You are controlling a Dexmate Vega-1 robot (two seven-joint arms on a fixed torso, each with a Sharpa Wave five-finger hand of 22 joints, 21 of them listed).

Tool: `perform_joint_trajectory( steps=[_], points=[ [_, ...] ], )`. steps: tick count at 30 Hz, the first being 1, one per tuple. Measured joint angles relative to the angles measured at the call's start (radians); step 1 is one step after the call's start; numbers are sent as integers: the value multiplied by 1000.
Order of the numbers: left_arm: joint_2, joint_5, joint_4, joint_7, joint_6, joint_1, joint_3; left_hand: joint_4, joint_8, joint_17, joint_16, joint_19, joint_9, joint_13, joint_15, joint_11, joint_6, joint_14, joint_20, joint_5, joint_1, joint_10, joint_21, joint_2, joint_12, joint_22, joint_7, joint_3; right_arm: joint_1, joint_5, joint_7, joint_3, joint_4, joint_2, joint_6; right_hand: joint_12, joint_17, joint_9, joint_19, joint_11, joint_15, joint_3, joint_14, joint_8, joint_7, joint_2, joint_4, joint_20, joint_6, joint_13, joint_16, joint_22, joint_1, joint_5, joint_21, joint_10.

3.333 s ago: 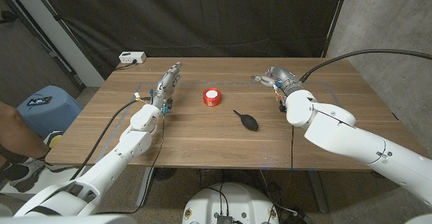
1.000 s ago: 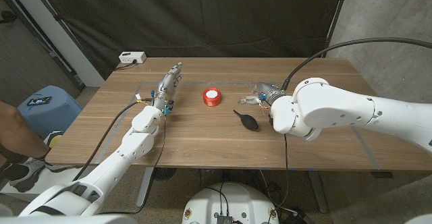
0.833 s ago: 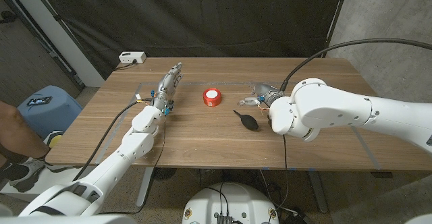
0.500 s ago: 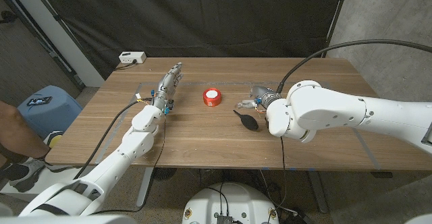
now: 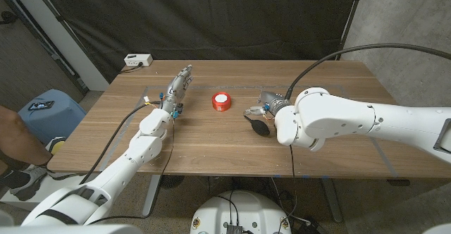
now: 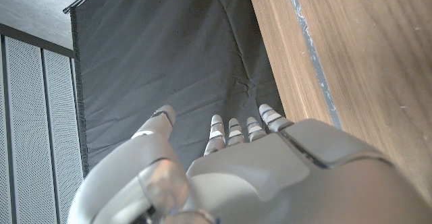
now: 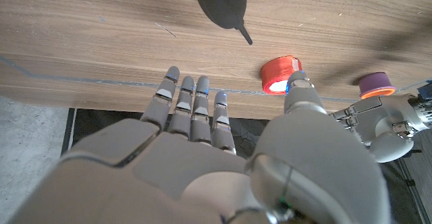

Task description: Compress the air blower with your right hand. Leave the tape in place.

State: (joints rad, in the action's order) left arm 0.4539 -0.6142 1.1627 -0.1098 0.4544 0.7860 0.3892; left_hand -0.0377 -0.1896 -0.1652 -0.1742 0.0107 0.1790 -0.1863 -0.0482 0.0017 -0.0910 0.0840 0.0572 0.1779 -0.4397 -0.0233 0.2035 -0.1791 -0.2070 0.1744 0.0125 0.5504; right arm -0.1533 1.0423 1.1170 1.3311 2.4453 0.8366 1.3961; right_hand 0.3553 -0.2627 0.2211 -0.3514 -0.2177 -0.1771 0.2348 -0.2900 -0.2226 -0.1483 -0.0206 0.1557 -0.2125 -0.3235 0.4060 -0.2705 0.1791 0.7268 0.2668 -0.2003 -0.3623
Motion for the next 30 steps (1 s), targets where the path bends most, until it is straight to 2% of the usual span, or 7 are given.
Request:
perform_joint_trajectory(
  steps=[15, 30],
  points=[
    [0, 3, -1, -2, -11, -6, 7, -3, 0, 0, 0, 0, 0, 0, 0, 0, 0, 0, 0, 0, 0, 0, 0, 0, 0, 0, 0, 3, -21, -28, 0, 7, -16, -15, 0, 13, -9, 5, 0, 0, 0, 0, -11, 0, 5, 1, 0, 0, -5, 14, -8, 0, 9, 0, 0, 0],
    [2, 5, 6, -3, -17, -6, 8, -3, 0, 0, 0, 0, 0, 0, 0, 0, 0, 0, 0, 0, 0, 0, 0, 0, 0, 0, 0, 3, -84, -90, 0, -7, -42, -27, 0, 22, -19, 4, 0, -5, 9, 4, -20, 0, 0, -1, 4, 0, -11, 31, -15, 0, 26, 0, 0, -5]
  ],
)
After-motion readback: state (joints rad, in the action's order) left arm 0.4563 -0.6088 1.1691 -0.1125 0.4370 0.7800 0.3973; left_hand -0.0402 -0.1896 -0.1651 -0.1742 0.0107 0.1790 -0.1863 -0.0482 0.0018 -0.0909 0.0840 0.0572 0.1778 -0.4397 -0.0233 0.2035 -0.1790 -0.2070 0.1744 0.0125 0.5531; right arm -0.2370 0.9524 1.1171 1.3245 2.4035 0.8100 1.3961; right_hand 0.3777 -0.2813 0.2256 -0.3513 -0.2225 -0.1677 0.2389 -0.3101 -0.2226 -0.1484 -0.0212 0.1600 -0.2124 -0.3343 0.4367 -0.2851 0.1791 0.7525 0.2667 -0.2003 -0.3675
